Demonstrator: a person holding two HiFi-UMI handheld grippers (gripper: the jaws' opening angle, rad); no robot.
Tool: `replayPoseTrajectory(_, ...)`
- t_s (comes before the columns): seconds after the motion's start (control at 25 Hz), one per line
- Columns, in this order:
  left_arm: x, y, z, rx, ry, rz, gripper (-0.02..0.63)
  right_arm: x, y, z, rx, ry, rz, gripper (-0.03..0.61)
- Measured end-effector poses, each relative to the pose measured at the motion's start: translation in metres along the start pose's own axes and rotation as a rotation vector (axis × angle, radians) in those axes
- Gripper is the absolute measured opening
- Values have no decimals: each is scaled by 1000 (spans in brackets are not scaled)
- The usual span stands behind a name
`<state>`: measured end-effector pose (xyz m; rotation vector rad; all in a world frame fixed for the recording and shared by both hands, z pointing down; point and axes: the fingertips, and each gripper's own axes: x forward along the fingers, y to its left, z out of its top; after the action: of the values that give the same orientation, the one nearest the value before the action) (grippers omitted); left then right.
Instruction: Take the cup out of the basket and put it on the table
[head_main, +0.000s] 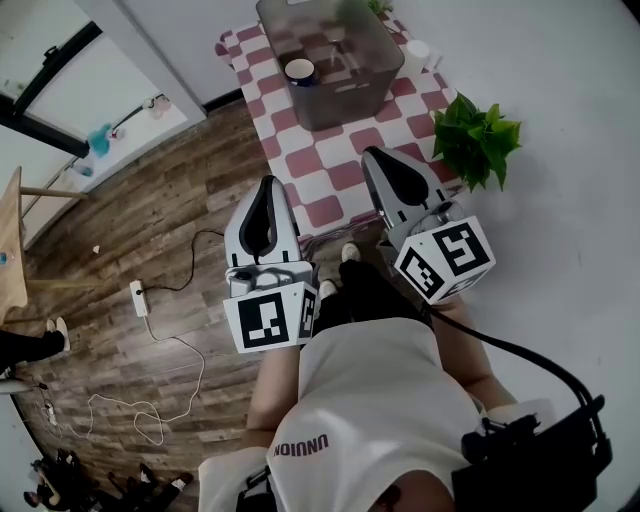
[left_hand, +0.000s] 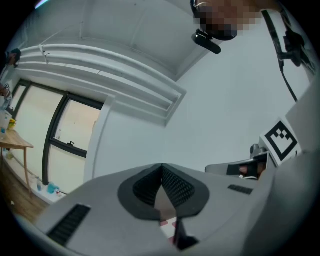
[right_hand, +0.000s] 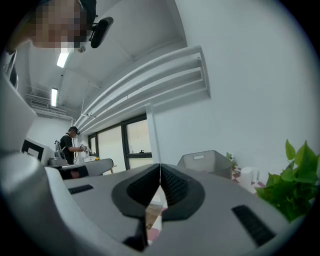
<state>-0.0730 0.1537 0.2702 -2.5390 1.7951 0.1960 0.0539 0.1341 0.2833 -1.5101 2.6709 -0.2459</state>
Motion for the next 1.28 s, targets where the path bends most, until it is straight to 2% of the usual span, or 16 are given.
replayPoseTrajectory(0.28, 41, 6, -1, 31, 2, 24, 12, 38, -24, 9, -21, -8, 54, 18)
replayPoseTrajectory(0.52, 93, 13, 8, 52, 1, 51, 12, 83, -51, 32, -11, -14, 98, 18)
replayPoseTrajectory(0.76, 136, 20, 13, 58, 8, 113, 12, 127, -75, 54, -6, -9, 167, 18)
replayPoseTrajectory(1.0, 162, 31, 8, 56, 20, 182, 12, 161, -93, 63, 4, -3, 229, 18)
replayPoseTrajectory(1.28, 180, 42, 6, 54, 49, 208, 12, 193, -110, 66, 5, 25, 243, 18)
